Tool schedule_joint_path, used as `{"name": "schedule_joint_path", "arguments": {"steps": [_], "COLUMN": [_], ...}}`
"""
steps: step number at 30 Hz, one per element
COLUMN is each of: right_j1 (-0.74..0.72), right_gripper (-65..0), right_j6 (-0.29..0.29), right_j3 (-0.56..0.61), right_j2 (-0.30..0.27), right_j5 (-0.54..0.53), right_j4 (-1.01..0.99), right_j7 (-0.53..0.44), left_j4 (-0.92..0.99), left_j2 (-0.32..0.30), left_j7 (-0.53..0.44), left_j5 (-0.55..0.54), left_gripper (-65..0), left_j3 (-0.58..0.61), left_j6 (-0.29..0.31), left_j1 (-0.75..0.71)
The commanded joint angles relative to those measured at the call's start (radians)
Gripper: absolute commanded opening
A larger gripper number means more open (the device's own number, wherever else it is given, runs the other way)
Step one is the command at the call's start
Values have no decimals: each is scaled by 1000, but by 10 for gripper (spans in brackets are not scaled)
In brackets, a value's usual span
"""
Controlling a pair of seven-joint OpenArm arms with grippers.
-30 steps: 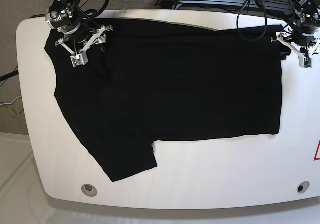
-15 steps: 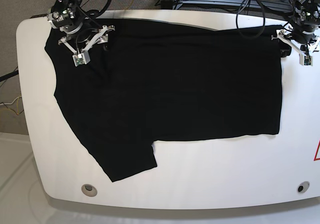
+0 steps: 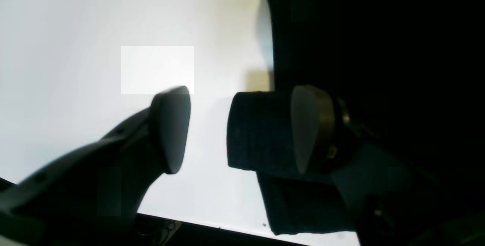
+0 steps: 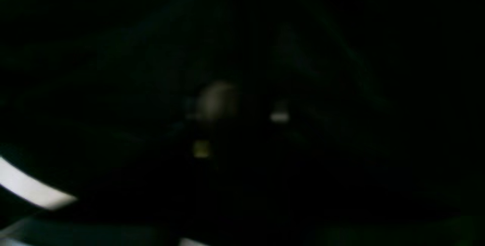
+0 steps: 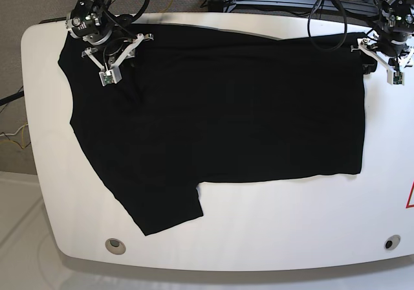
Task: Fold the T-shirt properly
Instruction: 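Move the right gripper back to the shirt corner at the table edge, then move the right gripper over the black shirt toward its middle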
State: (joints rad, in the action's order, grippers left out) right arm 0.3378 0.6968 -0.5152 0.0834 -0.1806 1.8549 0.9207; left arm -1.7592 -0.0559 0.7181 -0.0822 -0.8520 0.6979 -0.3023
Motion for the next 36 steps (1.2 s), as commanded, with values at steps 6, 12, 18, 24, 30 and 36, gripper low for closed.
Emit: {"name": "schedule_joint_path", "arguments": {"steps": [6, 12, 18, 24, 30, 36], "right_j1": [-29, -35, -69, -95, -133, -184], "right_gripper": [-620, -620, -620, -620, -620, -619], "right_j6": [1, 1, 1, 1, 1, -24], "right_j3": [34, 73, 122, 175, 231, 281], "right_j2": [-7, -6, -6, -4, -4, -4], "right_j5": [-9, -7, -7, -12, -12, -13], "right_j4": [19, 68, 85, 84, 82, 78], "right_j7": [-16, -16, -13, -13, -13, -13], "left_j4": [-21, -21, -21, -21, -21, -21], "left_j2": [-14, -14, -14, -14, -14, -14], "left_j7": [-15, -15, -15, -15, -15, -15], "left_j5": [-14, -14, -14, -14, -12, -12], "left_gripper": [-258, -258, -258, -258, -258, -258], "left_j3": [-5, -5, -6, -6, -6, -8], "left_j6": [0, 0, 0, 0, 0, 0], "left_j1": [1, 1, -1, -1, -1, -2]}}
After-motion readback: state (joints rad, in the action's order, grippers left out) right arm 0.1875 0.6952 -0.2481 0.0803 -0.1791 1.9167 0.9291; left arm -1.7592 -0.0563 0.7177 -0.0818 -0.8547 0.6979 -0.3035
